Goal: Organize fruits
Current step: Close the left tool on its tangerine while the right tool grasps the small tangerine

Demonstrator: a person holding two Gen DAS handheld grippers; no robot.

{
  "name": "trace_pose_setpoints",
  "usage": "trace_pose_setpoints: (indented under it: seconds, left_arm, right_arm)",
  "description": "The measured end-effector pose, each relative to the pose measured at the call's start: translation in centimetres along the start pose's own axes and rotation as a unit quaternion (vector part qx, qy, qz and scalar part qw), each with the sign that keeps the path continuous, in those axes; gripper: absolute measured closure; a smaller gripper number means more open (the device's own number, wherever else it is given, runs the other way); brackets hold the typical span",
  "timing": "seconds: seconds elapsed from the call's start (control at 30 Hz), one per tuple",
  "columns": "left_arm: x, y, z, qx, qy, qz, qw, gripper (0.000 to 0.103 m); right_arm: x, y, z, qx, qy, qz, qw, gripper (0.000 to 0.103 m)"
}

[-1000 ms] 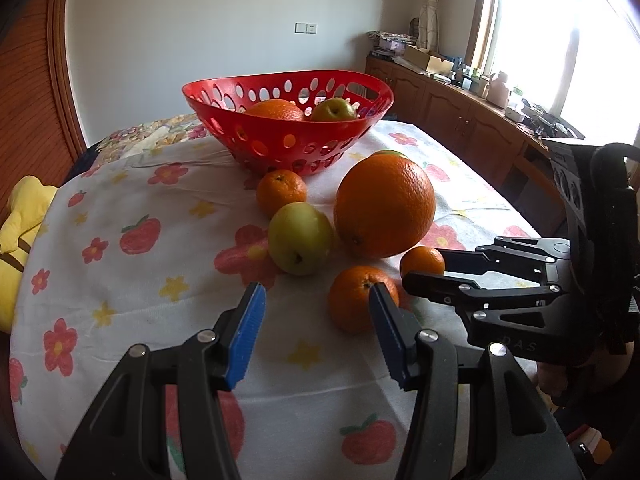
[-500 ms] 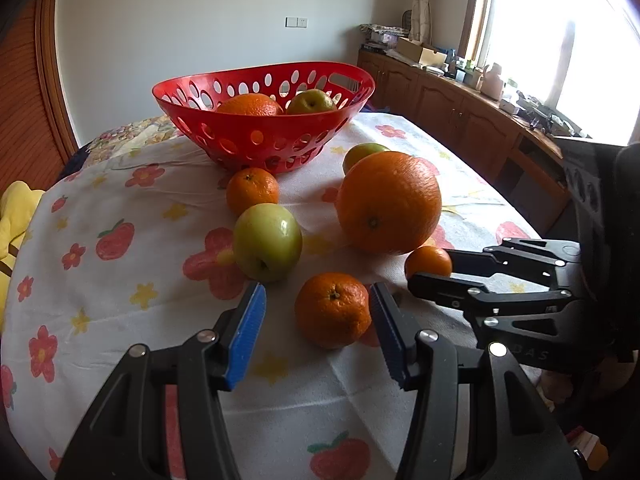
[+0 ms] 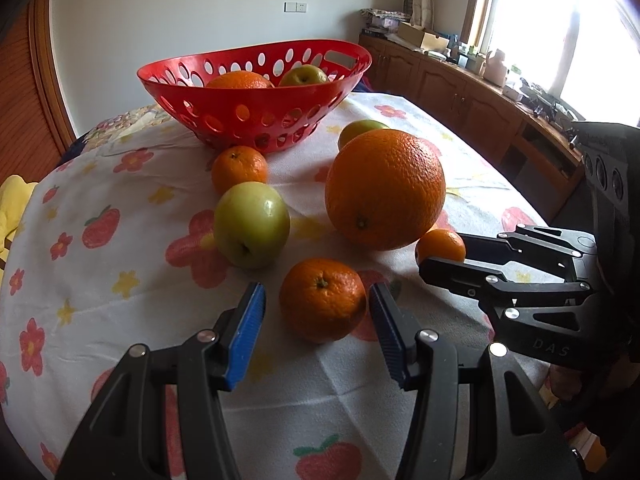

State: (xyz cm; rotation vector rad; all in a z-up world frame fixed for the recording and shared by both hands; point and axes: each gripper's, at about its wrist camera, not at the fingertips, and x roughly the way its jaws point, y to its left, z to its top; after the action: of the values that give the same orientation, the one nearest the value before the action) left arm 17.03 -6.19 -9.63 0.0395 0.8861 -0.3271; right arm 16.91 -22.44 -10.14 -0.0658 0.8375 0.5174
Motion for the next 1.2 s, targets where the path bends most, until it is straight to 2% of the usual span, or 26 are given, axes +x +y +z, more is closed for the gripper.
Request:
trace_pose_setpoints:
  seconds: [0.37,0.5,0.77,1.2]
  left_arm:
    - [1.1,0.2,-0.2,-0.002,0.015,-0.004,0.9999,0.049]
    - [1.1,0.2,-0.2,-0.001,0.012,-0.014,0.9998,0.057]
    - [0.6,0.1,-0.4,0.007,0.007,-0.016,0.9998,0.058]
    - [-2.1,1.1,1.2,0.000,-0.028,-0.014,0.9995,0.058]
  right_arm:
    - [0.0,-0.3,-0.2,0.011,-0.010,0.002,1.000,0.068]
    - [0.0,-0.2,-0.2,0.009,-0.011,0.000,1.000,0.068]
    - [-0.1,-0.4,-0.2,0.011,-0.012,0.003,1.000,0.068]
    - [-0.2,-0.5,-0.2,0.012,-0.013,-0.001,1.000,0.068]
